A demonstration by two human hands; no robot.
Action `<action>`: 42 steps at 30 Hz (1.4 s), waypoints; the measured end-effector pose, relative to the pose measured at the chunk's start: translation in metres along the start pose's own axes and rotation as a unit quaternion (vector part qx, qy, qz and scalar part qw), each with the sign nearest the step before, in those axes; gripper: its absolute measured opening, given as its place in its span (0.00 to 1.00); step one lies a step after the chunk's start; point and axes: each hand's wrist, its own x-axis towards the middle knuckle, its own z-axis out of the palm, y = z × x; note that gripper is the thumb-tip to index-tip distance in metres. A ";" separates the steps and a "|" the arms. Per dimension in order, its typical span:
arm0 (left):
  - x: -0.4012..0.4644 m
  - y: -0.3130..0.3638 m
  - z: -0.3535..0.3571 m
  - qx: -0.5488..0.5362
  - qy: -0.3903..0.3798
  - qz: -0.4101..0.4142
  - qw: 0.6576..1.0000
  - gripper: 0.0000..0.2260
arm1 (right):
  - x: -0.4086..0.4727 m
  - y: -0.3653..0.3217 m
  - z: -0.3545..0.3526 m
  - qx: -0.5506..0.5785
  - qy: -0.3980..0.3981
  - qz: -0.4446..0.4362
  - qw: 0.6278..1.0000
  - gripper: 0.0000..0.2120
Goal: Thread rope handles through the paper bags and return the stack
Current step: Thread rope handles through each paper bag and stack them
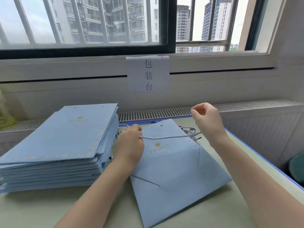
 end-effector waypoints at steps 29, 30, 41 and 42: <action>0.046 0.029 0.046 0.167 -0.112 -0.013 0.979 0.14 | -0.020 0.011 0.040 -0.299 -0.249 -0.088 0.917 0.08; 0.045 0.027 0.048 0.173 -0.106 -0.014 0.979 0.16 | -0.017 0.010 0.042 -0.300 -0.235 -0.098 0.919 0.09; 0.044 0.022 0.050 0.072 -0.050 -0.010 0.996 0.13 | -0.001 0.024 0.065 -0.245 -0.149 -0.095 0.953 0.04; 0.044 0.023 0.048 0.057 -0.050 -0.010 0.997 0.11 | -0.003 0.025 0.065 -0.236 -0.143 -0.104 0.956 0.04</action>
